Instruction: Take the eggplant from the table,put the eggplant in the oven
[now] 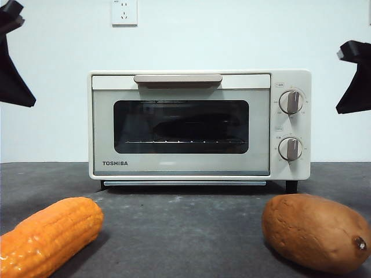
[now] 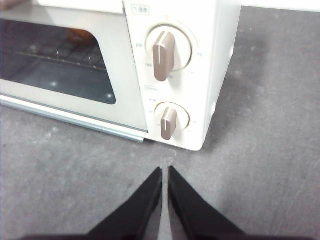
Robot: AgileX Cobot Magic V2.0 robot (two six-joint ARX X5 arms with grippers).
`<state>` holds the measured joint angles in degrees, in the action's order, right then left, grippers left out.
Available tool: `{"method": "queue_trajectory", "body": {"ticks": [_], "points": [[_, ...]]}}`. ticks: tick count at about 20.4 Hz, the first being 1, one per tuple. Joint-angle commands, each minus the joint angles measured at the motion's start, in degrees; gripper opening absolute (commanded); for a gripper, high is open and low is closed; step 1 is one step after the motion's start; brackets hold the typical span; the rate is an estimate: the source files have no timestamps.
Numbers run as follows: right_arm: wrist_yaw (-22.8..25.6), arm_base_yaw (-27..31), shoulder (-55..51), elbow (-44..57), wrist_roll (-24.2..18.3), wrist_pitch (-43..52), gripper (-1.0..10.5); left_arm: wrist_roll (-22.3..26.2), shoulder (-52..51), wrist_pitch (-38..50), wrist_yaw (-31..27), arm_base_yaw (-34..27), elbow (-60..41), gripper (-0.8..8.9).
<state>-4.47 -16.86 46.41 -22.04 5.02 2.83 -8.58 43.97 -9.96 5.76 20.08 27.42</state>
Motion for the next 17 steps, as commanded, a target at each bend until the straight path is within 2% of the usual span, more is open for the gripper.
{"method": "queue_trajectory", "body": {"ticks": [1, 2, 3, 4, 5, 6, 12, 17], "points": [[0.04, -0.22, 0.22, -0.2, 0.98, 1.53, 0.0, -1.18, 0.2, 0.2, -0.2, 0.24, 0.44, 0.06], [0.04, -0.2, 0.22, -0.2, 0.98, 1.73, 0.0, -1.2, 0.22, 0.83, -0.22, 0.24, 0.44, 0.06], [-0.07, -0.2, 0.24, -0.2, 4.59, 1.92, 0.0, -1.18, 0.22, 1.36, -0.22, 0.24, 0.44, 0.06], [-0.31, -0.42, 0.24, -0.2, 11.21, 2.71, 0.0, -1.18, 0.22, 2.03, -0.22, 0.24, 0.44, 0.06], [0.11, -0.59, 0.24, -0.2, 16.13, 4.35, 0.0, -1.18, 0.22, 2.45, -0.2, 0.24, 0.44, 0.06], [0.35, -0.63, 0.31, -0.22, 18.45, 8.31, 0.0, -1.18, 0.22, 2.43, -0.22, 0.24, 0.44, 0.06], [0.44, -0.15, 0.22, -0.22, 18.34, 21.57, 0.0, -1.18, 0.13, 2.25, -0.2, 0.33, 0.44, 0.06], [0.17, -0.15, 0.24, -0.24, 18.34, 30.23, 0.0, -1.18, -5.46, 1.86, -0.2, 0.02, 0.44, 0.06]]}}
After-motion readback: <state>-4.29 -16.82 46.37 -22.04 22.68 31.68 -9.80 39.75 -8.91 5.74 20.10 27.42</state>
